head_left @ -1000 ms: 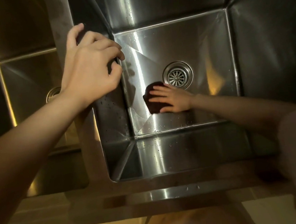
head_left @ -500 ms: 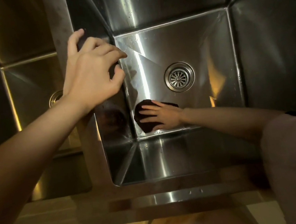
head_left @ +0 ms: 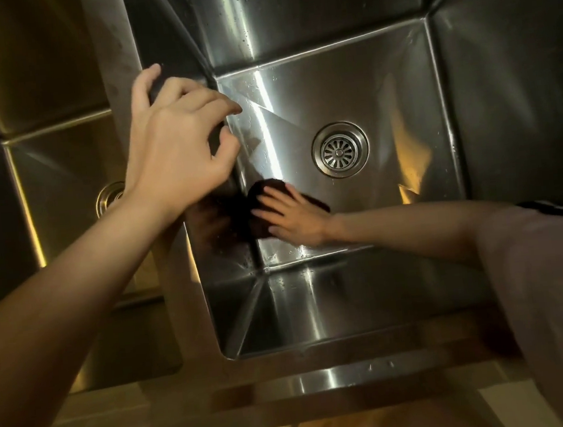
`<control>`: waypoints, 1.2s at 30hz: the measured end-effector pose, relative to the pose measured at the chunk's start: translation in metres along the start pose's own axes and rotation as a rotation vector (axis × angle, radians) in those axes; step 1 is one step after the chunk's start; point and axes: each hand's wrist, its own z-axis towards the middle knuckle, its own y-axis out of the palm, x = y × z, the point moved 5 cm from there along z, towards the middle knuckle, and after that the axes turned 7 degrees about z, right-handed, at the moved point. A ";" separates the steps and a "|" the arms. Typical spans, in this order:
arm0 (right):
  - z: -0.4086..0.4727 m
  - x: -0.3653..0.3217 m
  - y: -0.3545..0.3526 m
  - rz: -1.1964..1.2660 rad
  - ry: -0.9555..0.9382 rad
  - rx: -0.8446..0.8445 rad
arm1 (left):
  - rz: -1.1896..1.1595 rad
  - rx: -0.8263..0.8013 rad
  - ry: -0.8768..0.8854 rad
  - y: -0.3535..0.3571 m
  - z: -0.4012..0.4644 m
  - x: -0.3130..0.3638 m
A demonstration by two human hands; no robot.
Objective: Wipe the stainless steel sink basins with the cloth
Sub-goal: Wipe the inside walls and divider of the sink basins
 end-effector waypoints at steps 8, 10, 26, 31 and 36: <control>-0.050 0.012 0.019 -0.096 -0.316 -0.201 | -0.022 -0.028 0.000 -0.001 -0.001 0.001; -0.056 0.028 0.003 -0.054 -0.311 -0.104 | -0.021 -0.031 0.004 -0.001 -0.001 0.002; -0.056 0.036 -0.004 -0.104 -0.417 -0.088 | -0.008 -0.035 0.011 0.001 0.000 0.000; -0.015 -0.010 0.016 -0.077 -0.345 -0.081 | -0.002 -0.017 0.009 0.001 -0.002 0.001; -0.022 0.018 -0.005 0.086 -0.097 0.142 | 0.007 -0.014 0.011 0.000 -0.001 0.000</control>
